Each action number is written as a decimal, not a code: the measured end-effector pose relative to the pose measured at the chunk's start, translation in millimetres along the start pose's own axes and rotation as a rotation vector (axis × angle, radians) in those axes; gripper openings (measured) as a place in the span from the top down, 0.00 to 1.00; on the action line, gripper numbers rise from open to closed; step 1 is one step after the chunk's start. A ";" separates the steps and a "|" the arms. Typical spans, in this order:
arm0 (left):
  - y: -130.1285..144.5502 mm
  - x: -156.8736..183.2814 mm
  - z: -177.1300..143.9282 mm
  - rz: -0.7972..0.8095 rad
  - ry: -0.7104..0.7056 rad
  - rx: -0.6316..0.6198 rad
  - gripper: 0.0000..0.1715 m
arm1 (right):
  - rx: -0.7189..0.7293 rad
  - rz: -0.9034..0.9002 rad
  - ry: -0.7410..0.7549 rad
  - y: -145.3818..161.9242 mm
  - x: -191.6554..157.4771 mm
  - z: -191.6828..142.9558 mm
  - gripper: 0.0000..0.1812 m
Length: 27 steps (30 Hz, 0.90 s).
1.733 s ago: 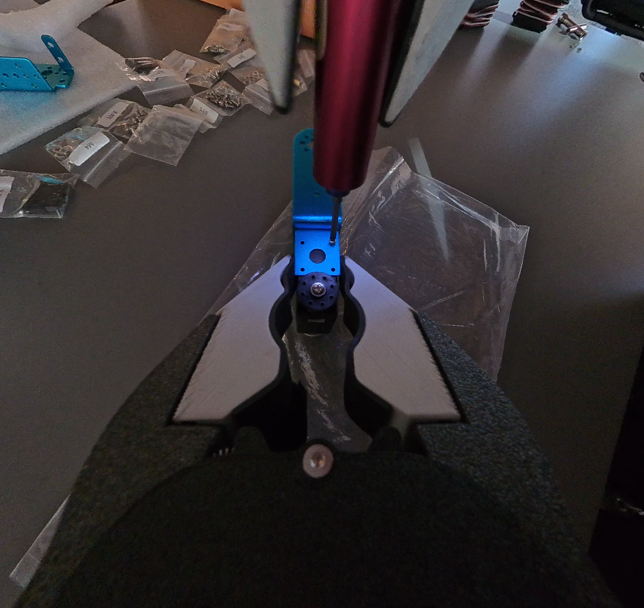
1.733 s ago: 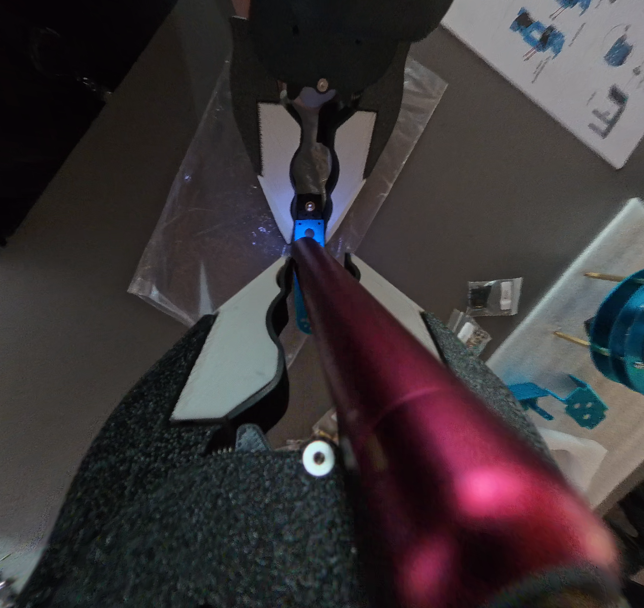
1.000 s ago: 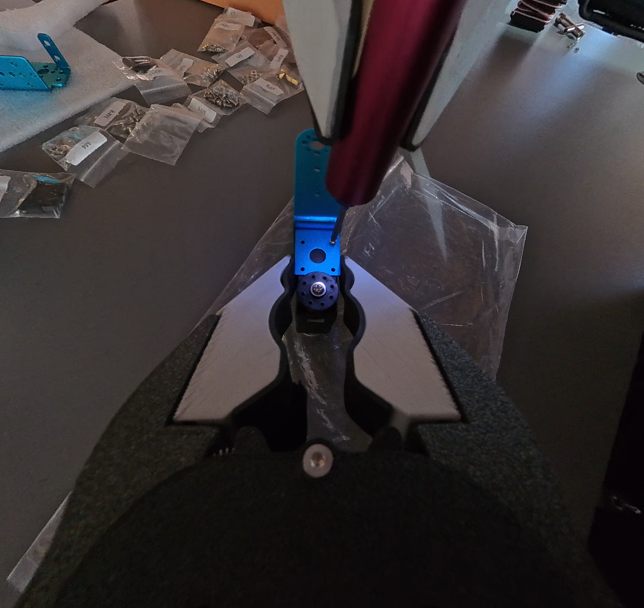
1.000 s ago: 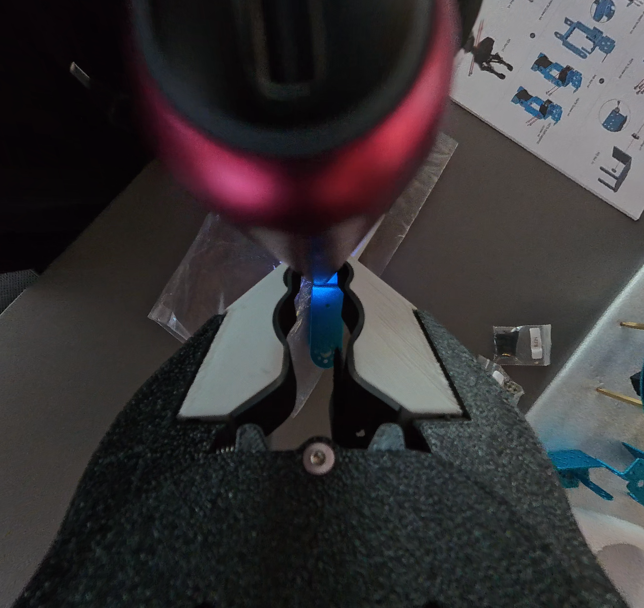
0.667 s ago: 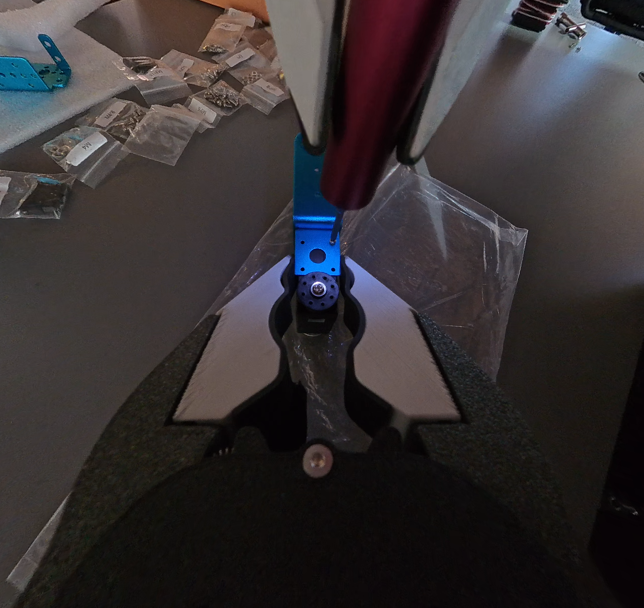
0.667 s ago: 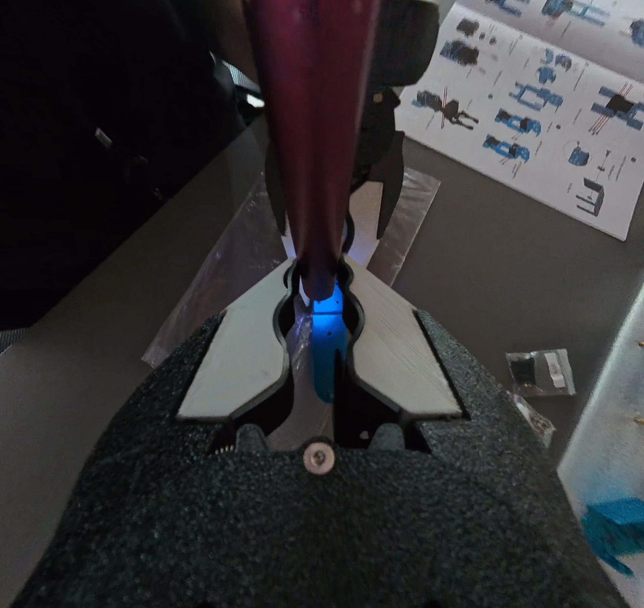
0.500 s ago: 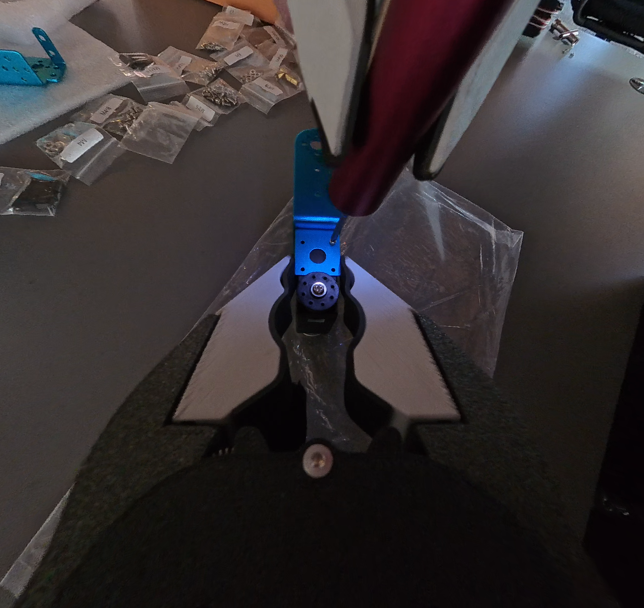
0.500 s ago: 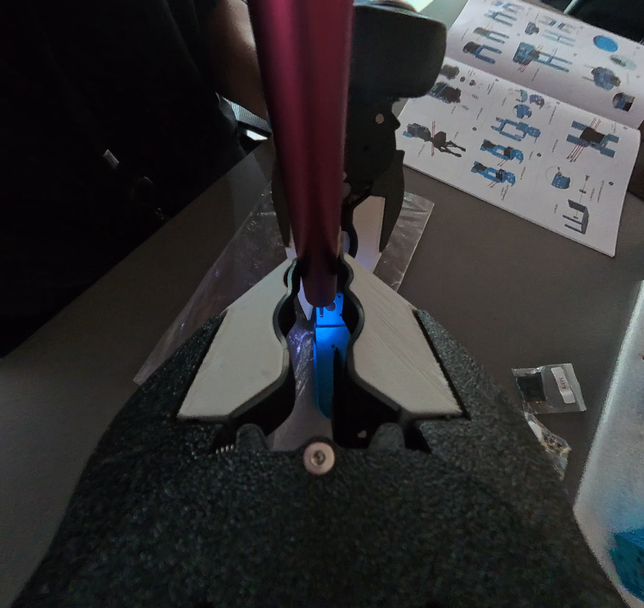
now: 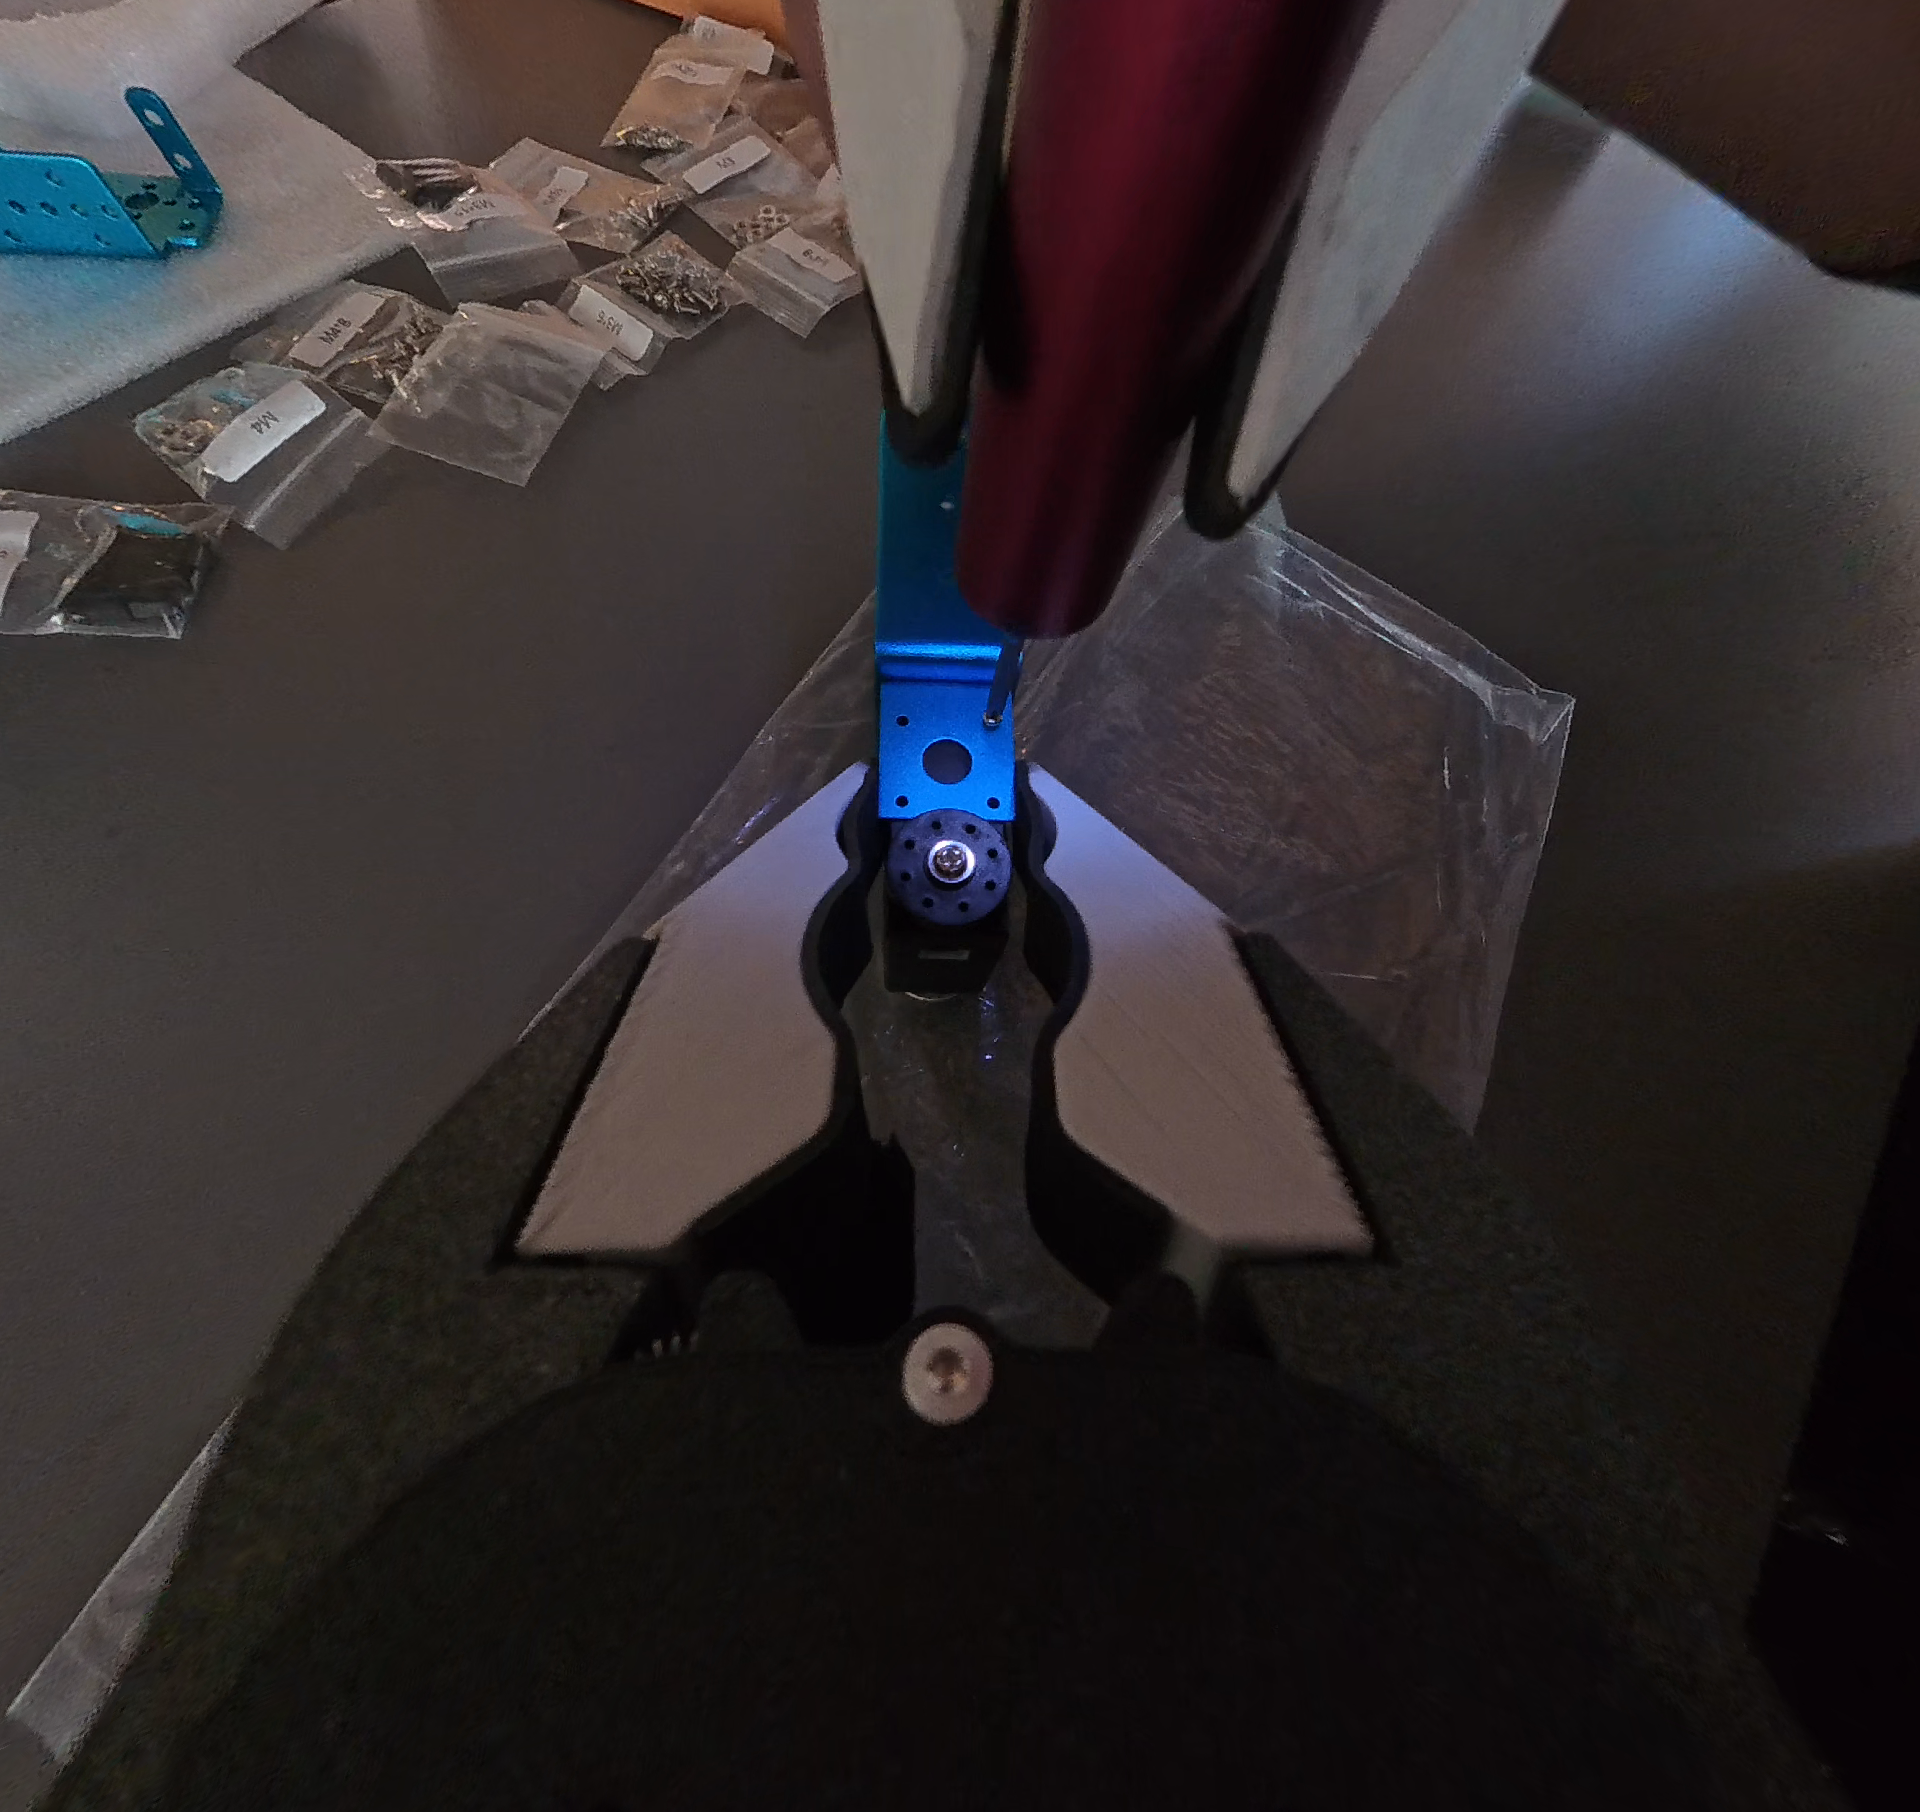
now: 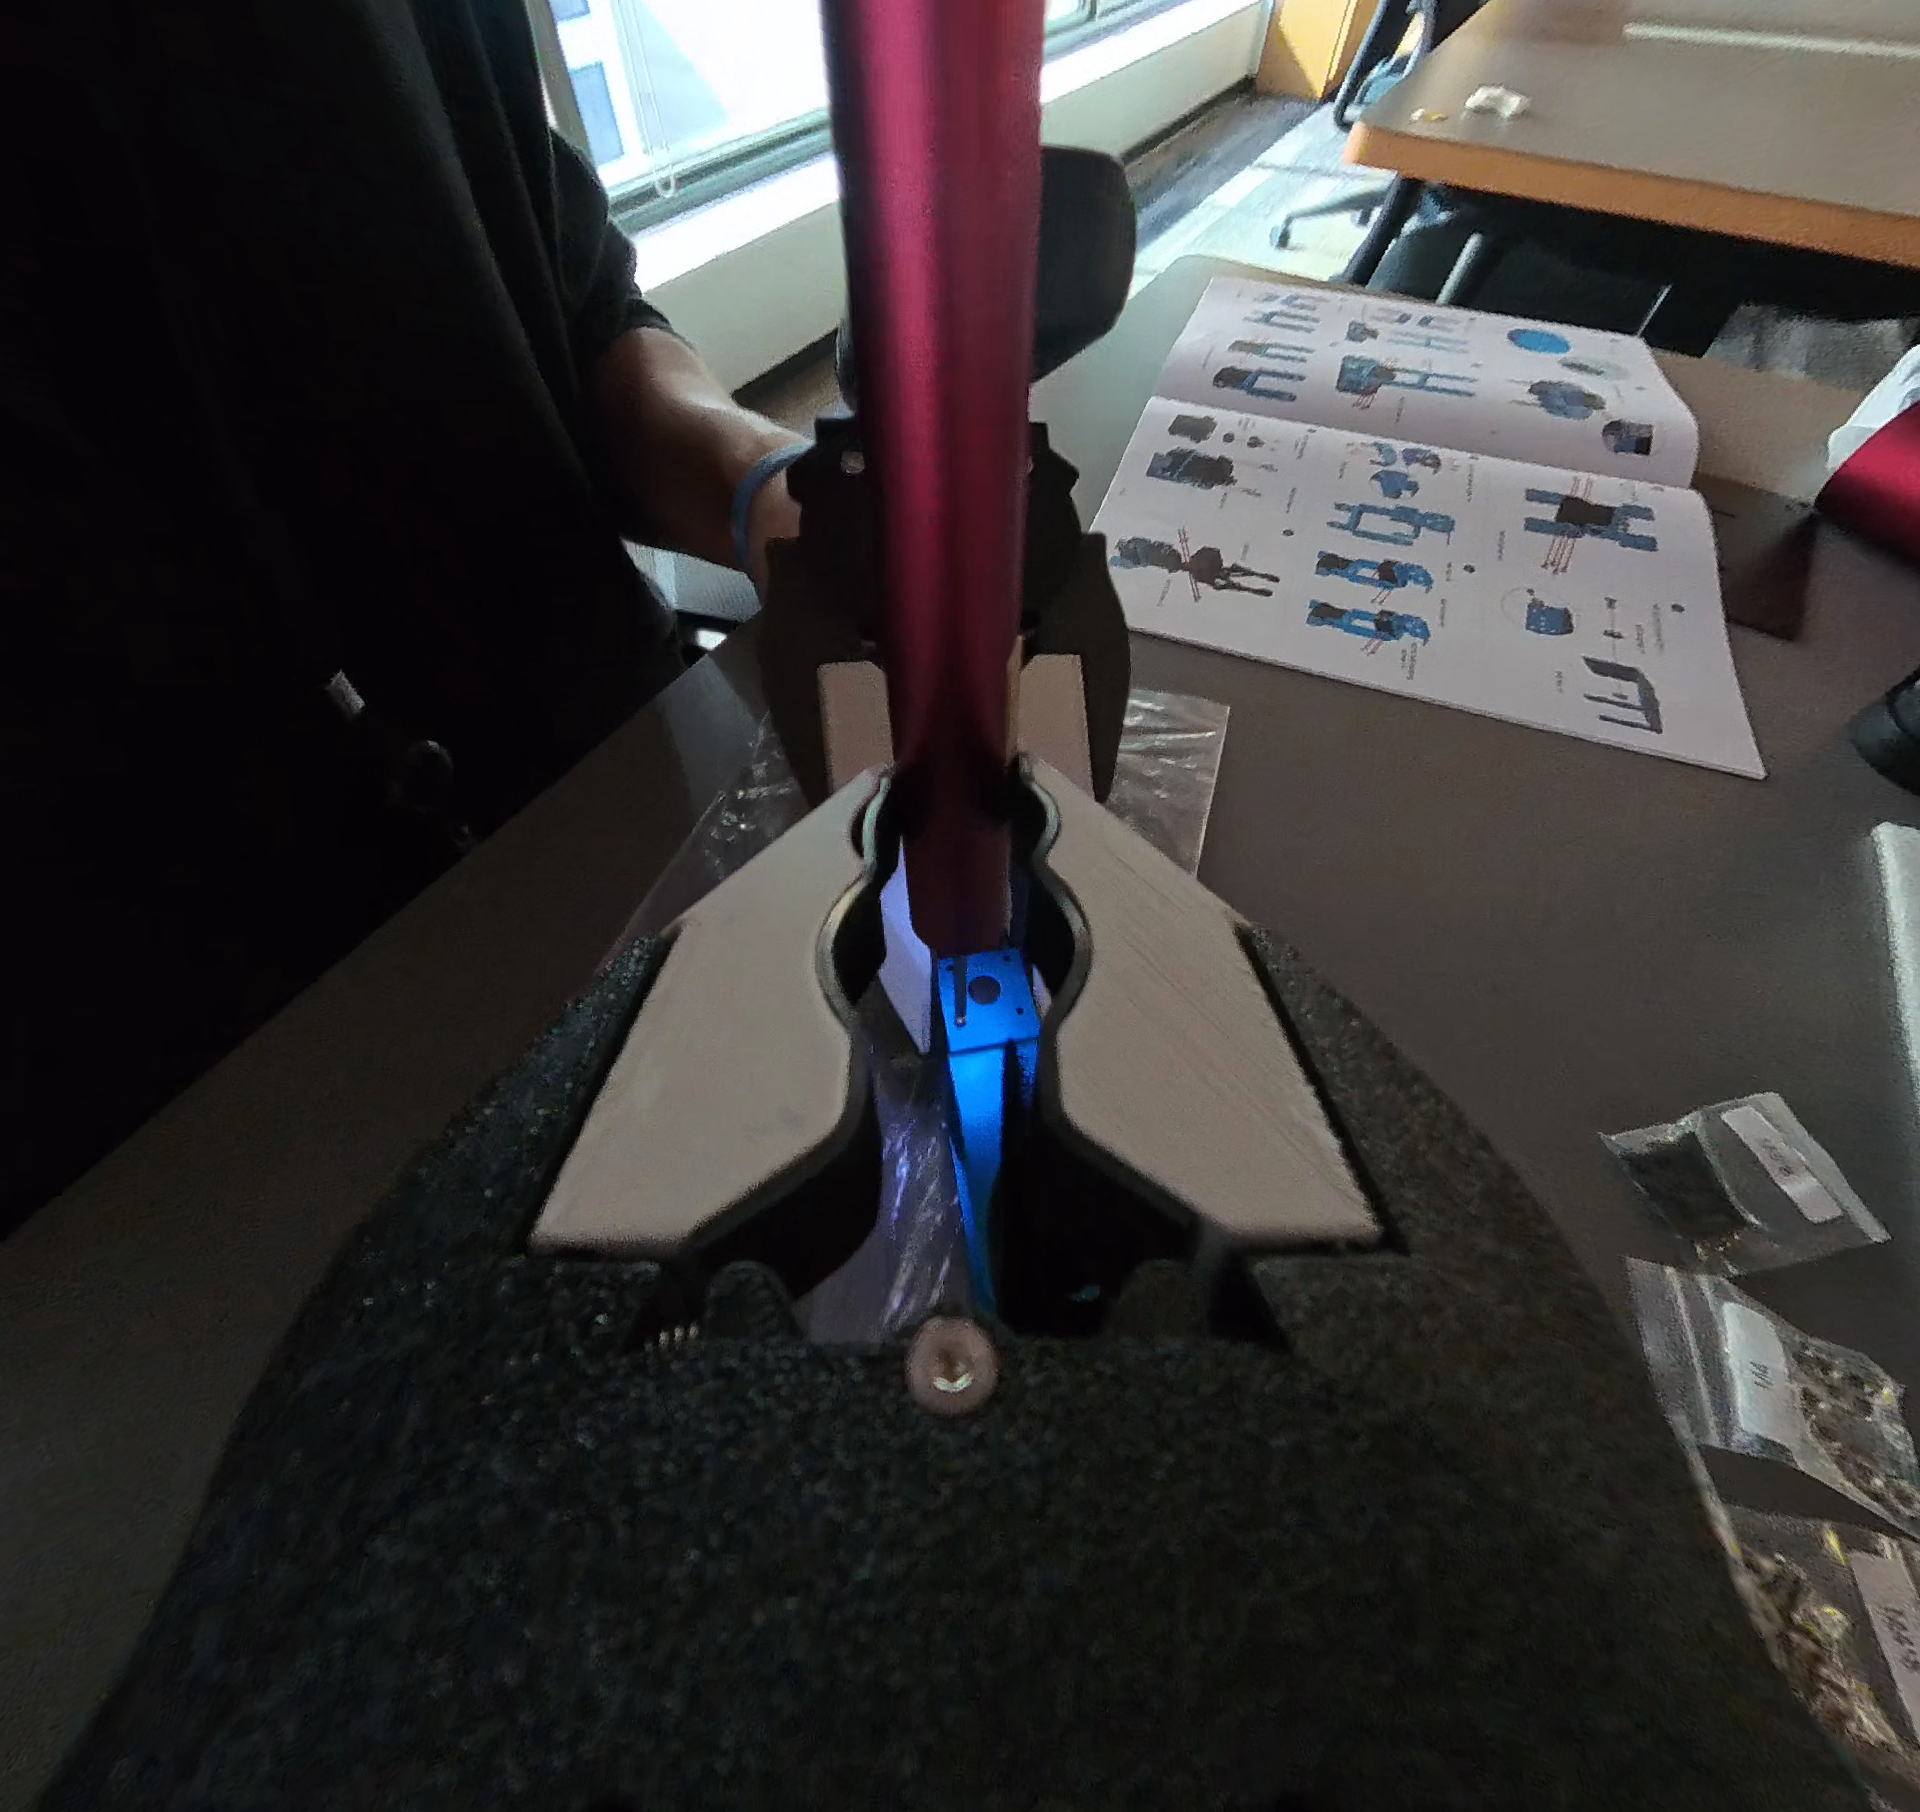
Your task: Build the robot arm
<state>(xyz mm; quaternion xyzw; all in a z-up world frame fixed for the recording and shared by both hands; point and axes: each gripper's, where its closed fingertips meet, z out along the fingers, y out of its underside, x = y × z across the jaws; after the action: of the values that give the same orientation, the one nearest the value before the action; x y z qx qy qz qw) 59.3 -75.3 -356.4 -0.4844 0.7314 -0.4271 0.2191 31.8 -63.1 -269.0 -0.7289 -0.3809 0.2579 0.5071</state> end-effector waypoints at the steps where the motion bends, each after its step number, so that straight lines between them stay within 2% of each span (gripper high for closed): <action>1: -0.1 -0.1 0.1 -0.001 0.000 0.000 0.86 | 0.019 -0.003 0.012 -0.5 0.2 0.8 0.88; 9: -0.5 0.8 0.9 -0.028 0.037 -0.002 0.86 | 0.179 0.017 0.019 -0.1 -3.2 -6.6 0.89; 16: 1.8 4.8 2.9 -0.040 0.093 -0.031 0.85 | 0.147 0.022 -0.070 -0.1 -4.1 -4.7 0.89; 17: 4.4 6.5 3.0 -0.053 0.109 -0.046 0.83 | 0.141 0.020 -0.080 -0.1 -3.9 -4.6 0.89; 19: 4.4 7.4 -4.1 -0.070 0.119 -0.045 0.71 | 0.134 0.024 -0.102 0.2 -3.1 -5.3 0.89; 22: -19.8 2.8 -38.2 -0.049 0.108 0.072 0.67 | 0.126 0.027 -0.125 0.8 -2.2 -6.4 0.89; 24: -53.4 7.1 -63.6 -0.034 0.156 0.201 0.67 | 0.131 0.032 -0.136 0.6 -2.8 -6.4 0.88; 27: -112.5 33.1 -92.2 0.055 0.273 0.413 0.68 | 0.139 0.048 -0.158 0.4 -4.7 -5.3 0.88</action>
<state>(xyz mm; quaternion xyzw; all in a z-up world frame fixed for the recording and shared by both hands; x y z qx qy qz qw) 35.8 -85.6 -209.4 -0.3473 0.6643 -0.6227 0.2241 33.3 -69.9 -267.6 -0.6784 -0.3833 0.3523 0.5185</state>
